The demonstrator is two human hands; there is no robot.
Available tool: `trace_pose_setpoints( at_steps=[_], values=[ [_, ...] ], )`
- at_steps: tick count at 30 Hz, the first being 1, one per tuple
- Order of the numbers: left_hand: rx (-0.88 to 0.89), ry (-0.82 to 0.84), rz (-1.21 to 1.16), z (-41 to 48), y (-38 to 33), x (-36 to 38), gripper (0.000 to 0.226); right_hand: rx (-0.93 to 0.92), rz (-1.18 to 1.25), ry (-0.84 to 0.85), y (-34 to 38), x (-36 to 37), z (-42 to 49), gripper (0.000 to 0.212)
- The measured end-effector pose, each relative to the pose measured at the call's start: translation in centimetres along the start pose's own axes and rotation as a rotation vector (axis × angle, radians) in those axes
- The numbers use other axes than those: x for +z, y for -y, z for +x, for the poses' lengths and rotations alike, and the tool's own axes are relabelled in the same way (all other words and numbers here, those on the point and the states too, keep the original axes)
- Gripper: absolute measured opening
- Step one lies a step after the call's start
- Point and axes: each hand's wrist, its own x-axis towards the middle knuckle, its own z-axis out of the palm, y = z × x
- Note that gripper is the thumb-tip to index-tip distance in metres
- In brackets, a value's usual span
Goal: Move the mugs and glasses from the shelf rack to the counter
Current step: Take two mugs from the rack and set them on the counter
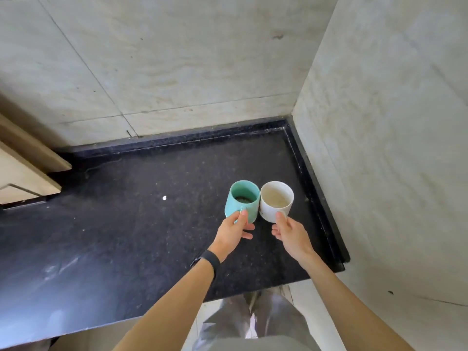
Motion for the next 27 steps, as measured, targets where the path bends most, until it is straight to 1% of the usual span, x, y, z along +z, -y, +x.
trace_pose_setpoints(
  at_steps=[4,7,11,15,20,23,27],
  values=[
    [-0.006,-0.007,0.006,4.1,-0.9,0.3,0.048,0.026,0.011,0.014,1.3,-0.3,3.8,0.043],
    [-0.031,-0.023,0.030,6.8,-2.1,0.4,0.044,0.036,0.000,0.032,2.4,-0.8,6.8,0.046],
    [-0.037,-0.033,0.029,10.3,-3.8,0.9,0.043,0.022,0.009,0.031,3.5,-1.5,10.7,0.044],
    [-0.010,-0.044,0.020,14.4,-5.0,1.3,0.046,0.001,0.014,0.013,4.8,-1.8,14.6,0.047],
    [0.013,-0.038,-0.022,18.5,-7.8,1.4,0.038,-0.026,0.041,-0.024,6.1,-2.8,19.6,0.052],
    [0.023,-0.034,-0.071,20.8,-9.0,1.3,0.042,-0.056,0.049,-0.056,7.4,-3.3,22.3,0.054],
    [0.026,-0.036,-0.067,23.7,-10.0,1.4,0.043,-0.068,0.056,-0.067,8.5,-3.7,25.6,0.058]
  ],
)
